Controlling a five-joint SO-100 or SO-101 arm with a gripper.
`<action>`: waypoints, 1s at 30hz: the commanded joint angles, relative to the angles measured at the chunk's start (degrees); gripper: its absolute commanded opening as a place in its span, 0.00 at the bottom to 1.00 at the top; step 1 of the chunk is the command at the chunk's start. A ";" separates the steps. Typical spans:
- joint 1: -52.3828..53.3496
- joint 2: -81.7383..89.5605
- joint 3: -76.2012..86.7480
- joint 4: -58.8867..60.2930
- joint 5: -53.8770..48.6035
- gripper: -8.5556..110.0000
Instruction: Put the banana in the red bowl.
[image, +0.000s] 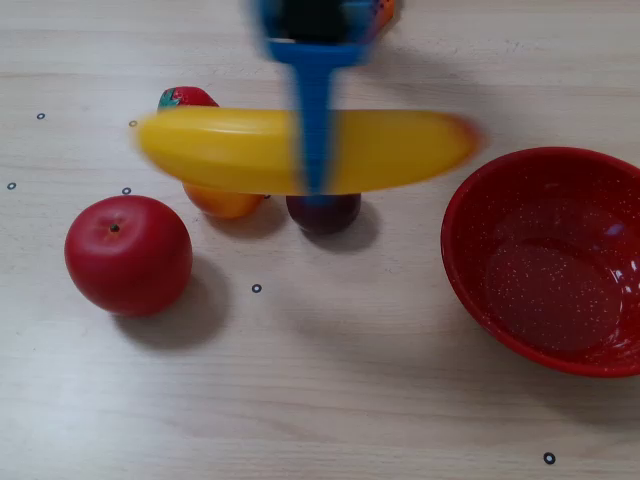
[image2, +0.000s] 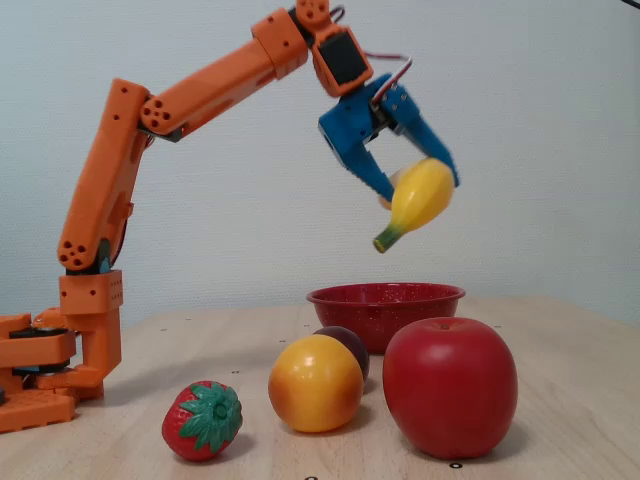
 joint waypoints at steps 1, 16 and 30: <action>4.57 8.26 -3.08 -1.67 -2.46 0.07; 23.20 -0.35 -11.07 2.20 -9.05 0.07; 29.36 -12.48 -17.75 1.14 -8.00 0.07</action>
